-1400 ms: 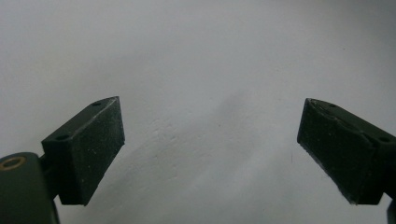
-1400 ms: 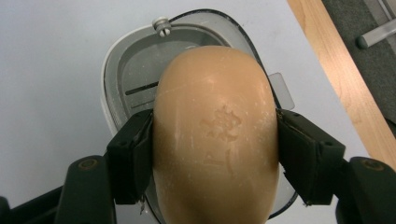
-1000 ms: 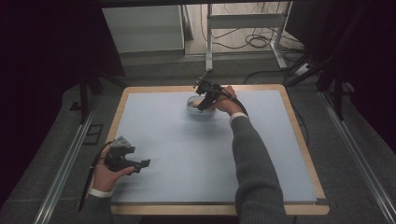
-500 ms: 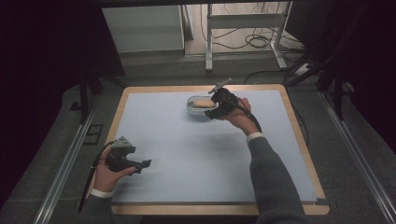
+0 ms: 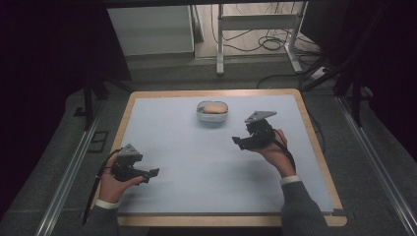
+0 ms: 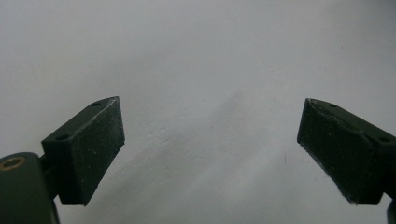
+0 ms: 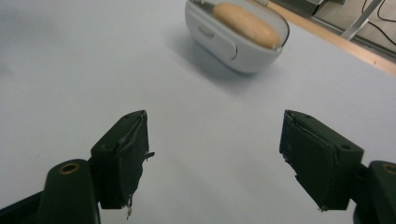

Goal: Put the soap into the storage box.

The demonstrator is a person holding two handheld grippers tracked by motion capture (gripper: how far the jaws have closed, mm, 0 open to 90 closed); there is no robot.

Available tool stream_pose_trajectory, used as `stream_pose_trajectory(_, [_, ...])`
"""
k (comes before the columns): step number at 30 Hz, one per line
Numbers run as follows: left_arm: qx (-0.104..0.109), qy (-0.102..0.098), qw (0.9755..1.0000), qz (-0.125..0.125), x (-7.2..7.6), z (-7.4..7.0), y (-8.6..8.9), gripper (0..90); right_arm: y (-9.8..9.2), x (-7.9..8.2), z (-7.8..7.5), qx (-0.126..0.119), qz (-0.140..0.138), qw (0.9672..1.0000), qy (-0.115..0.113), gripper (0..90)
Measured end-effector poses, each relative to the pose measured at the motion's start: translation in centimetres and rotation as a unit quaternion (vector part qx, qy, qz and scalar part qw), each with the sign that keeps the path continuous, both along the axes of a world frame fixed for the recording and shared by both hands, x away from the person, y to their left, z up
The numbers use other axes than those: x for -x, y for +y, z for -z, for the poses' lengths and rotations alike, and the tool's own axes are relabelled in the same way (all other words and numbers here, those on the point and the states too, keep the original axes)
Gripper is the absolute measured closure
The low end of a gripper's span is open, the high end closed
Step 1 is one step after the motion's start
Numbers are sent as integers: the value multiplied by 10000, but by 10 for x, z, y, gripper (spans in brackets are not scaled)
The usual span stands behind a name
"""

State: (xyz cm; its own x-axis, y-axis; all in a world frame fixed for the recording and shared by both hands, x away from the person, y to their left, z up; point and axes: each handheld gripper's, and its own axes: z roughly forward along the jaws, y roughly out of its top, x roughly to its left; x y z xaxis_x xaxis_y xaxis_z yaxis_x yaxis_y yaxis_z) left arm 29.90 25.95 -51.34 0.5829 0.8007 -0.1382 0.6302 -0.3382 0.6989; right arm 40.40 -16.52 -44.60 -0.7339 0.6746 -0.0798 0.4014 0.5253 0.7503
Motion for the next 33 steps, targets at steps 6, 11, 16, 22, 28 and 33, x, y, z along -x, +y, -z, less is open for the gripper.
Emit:
stream_pose_trajectory(6, [-21, -24, 10000, 2, 1, -1, -1, 77, -29, 32, 13, -160, 227, 9996, -97, 236])
stream_pose_trajectory(11, [-60, -15, 10000, -9, 1, -1, -1, 77, -49, 53, 25, -241, 377, 9989, -125, 229])
stream_pose_trajectory(16, [-76, -17, 10000, -25, 1, -1, -1, 77, -66, 71, 32, -346, 497, 9980, -166, 227])
stream_pose_trajectory(22, [-94, -18, 10000, -5, 1, -1, -4, 77, -73, 73, 30, -555, 570, 9965, -251, 226])
stream_pose_trajectory(28, [-132, -35, 9999, 12, 3, -1, -5, 77, -70, 75, 28, -572, 514, 9962, -397, 204])
stream_pose_trajectory(33, [-115, -51, 9999, -76, 6, -1, -3, 77, -69, 74, 31, -447, 509, 9969, -390, 171])
